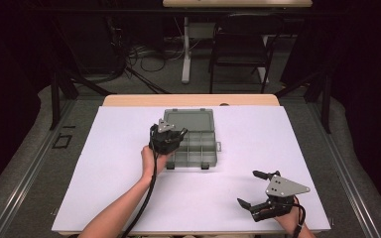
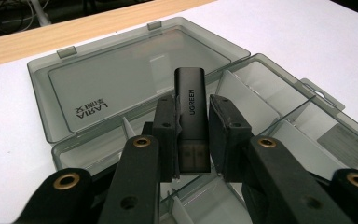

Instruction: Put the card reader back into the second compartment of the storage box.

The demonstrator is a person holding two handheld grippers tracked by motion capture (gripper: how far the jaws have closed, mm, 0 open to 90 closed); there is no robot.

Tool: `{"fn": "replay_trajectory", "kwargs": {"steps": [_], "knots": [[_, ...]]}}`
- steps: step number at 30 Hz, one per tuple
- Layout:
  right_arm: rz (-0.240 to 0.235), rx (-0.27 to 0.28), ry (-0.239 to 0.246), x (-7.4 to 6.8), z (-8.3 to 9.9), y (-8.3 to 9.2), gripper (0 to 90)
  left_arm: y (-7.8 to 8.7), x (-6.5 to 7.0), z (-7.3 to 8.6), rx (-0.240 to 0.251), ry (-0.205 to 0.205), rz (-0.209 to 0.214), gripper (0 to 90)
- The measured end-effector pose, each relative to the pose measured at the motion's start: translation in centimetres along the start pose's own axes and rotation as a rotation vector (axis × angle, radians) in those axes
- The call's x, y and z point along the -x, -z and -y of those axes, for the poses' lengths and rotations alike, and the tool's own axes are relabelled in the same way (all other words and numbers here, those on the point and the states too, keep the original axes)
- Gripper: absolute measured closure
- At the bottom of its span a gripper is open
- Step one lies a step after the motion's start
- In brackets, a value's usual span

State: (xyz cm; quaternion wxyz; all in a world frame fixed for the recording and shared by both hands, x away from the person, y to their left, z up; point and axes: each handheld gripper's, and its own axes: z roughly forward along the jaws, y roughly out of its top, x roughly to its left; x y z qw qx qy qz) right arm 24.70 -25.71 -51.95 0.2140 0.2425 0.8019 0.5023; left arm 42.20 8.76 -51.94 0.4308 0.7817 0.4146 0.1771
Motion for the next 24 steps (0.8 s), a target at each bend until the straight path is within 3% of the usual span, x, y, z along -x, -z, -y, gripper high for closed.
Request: {"fn": "replay_trajectory", "kwargs": {"steps": [1,5,9,17,24], "knots": [[-0.001,-0.001,-0.002,0.0,0.0,0.0,1.3,-0.1,0.1,0.0,-0.012,0.002,0.008,72.9],[-0.001,-0.001,-0.001,0.0,0.0,-0.1,1.3,0.0,0.4,-0.3,-0.018,-0.007,-0.004,41.9],[-0.001,0.001,-0.002,0.0,0.0,0.0,1.3,0.7,0.0,-0.6,-0.012,0.001,-0.002,25.0],[-0.005,0.002,0.001,0.0,0.0,0.0,1.3,2.2,-0.7,-0.7,0.011,0.003,0.005,16.1],[-0.007,0.002,0.002,0.0,0.0,0.0,1.3,4.0,-0.8,-0.6,0.032,-0.041,0.004,9.6]]}}
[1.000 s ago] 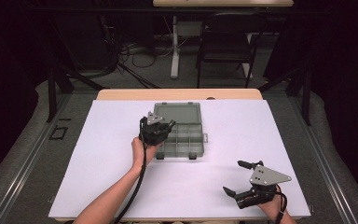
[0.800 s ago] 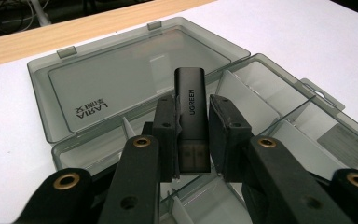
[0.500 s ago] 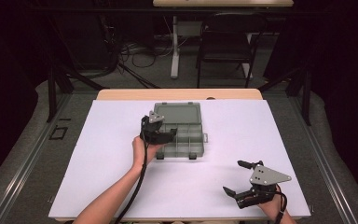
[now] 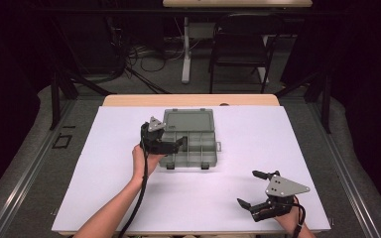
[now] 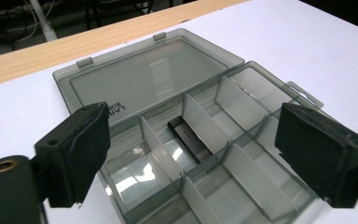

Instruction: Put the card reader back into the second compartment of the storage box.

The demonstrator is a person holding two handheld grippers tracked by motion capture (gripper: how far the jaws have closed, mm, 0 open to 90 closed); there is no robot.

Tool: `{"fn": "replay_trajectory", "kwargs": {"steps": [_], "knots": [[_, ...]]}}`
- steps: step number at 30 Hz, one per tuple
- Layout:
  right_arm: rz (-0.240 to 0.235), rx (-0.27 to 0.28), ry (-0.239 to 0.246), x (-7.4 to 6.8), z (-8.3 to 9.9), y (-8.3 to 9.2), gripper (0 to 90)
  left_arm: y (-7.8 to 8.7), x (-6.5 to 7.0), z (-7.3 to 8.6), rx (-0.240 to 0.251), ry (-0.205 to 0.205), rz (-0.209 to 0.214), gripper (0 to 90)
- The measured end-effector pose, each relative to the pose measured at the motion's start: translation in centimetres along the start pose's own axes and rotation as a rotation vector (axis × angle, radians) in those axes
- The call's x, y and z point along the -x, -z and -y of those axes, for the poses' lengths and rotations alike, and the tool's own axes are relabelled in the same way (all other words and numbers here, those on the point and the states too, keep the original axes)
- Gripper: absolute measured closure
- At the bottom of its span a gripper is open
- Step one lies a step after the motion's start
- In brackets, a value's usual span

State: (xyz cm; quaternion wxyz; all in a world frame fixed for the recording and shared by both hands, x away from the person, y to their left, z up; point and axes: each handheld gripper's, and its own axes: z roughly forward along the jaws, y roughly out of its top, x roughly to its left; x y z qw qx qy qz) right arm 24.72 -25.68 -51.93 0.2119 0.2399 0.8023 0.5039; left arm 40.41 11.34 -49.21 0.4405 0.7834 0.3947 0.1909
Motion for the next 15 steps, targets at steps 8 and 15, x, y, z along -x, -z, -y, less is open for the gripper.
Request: {"fn": "replay_trajectory", "kwargs": {"steps": [8,15], "knots": [[0.004,-0.003,0.003,-0.1,0.0,0.0,1.3,2.2,0.3,0.4,0.012,-0.052,0.005,2.6],[0.008,-0.003,0.001,0.0,0.0,0.1,1.4,3.7,0.5,1.0,0.016,-0.07,0.007,0.3]]}}
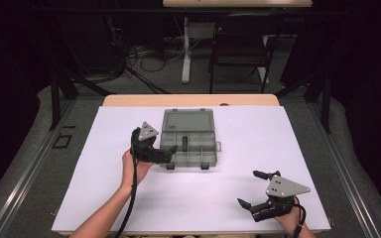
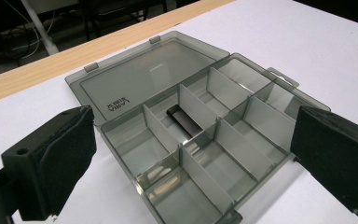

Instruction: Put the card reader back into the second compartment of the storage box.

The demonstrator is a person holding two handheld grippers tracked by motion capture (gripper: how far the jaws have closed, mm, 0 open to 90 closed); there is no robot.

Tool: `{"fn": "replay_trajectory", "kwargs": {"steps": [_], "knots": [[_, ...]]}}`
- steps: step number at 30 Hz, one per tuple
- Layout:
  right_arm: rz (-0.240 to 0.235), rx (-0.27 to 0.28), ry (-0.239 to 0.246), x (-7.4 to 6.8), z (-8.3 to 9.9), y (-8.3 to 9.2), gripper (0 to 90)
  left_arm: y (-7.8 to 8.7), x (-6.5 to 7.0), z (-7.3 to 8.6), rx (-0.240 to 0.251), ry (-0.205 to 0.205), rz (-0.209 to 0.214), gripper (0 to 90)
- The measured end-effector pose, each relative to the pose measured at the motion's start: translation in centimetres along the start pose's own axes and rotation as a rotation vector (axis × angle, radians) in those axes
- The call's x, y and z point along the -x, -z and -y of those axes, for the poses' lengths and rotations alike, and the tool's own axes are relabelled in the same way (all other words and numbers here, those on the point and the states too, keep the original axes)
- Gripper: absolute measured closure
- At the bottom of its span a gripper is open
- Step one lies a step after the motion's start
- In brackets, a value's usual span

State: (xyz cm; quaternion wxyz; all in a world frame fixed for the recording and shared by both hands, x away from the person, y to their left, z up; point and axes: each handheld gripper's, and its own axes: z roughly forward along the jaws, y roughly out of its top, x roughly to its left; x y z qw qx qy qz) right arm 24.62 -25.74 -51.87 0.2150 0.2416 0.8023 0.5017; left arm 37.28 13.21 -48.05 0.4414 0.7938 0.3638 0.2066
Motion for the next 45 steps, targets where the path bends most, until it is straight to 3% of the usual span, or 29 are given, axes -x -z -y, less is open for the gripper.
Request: {"fn": "replay_trajectory", "kwargs": {"steps": [19,45], "knots": [[0.0,-0.002,-0.004,-0.1,0.0,-0.1,2.3,4.3,0.0,2.7,0.002,-0.014,-0.007,0.1],[-0.006,-0.013,-0.008,-0.1,0.0,-0.2,1.9,8.0,0.6,6.7,-0.021,-0.028,-0.012,0.0]]}}
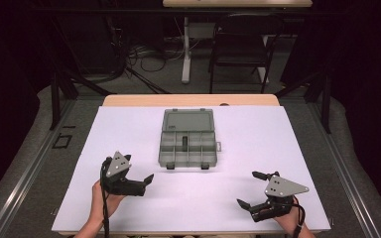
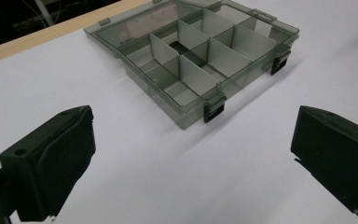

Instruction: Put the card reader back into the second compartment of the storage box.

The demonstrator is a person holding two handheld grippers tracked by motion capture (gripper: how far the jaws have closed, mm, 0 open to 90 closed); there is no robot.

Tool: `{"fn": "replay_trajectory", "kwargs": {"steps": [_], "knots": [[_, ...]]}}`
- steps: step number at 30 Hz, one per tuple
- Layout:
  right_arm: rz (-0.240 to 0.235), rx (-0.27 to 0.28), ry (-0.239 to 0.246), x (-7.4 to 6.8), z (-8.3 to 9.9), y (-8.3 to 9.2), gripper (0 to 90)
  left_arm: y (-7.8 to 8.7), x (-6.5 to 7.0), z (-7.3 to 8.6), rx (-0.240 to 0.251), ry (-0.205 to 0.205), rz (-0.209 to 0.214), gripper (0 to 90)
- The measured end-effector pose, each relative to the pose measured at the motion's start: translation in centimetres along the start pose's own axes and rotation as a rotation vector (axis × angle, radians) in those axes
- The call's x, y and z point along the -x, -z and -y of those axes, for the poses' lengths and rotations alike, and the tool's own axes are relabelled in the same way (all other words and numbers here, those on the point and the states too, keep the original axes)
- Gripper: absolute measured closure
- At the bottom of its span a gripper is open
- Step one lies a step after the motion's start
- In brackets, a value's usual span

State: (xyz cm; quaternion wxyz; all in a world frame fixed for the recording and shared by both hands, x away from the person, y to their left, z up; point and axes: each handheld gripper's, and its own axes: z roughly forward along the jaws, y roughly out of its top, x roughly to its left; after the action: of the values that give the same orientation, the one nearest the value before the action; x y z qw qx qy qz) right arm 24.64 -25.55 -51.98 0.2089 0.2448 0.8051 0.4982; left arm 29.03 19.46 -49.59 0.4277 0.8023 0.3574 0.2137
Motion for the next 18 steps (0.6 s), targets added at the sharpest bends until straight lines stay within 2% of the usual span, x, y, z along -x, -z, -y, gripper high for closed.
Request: {"fn": "replay_trajectory", "kwargs": {"steps": [18], "knots": [[0.0,-0.005,-0.001,0.0,0.0,0.0,1.9,1.4,0.3,2.1,-0.009,0.007,0.0,0.0]]}}
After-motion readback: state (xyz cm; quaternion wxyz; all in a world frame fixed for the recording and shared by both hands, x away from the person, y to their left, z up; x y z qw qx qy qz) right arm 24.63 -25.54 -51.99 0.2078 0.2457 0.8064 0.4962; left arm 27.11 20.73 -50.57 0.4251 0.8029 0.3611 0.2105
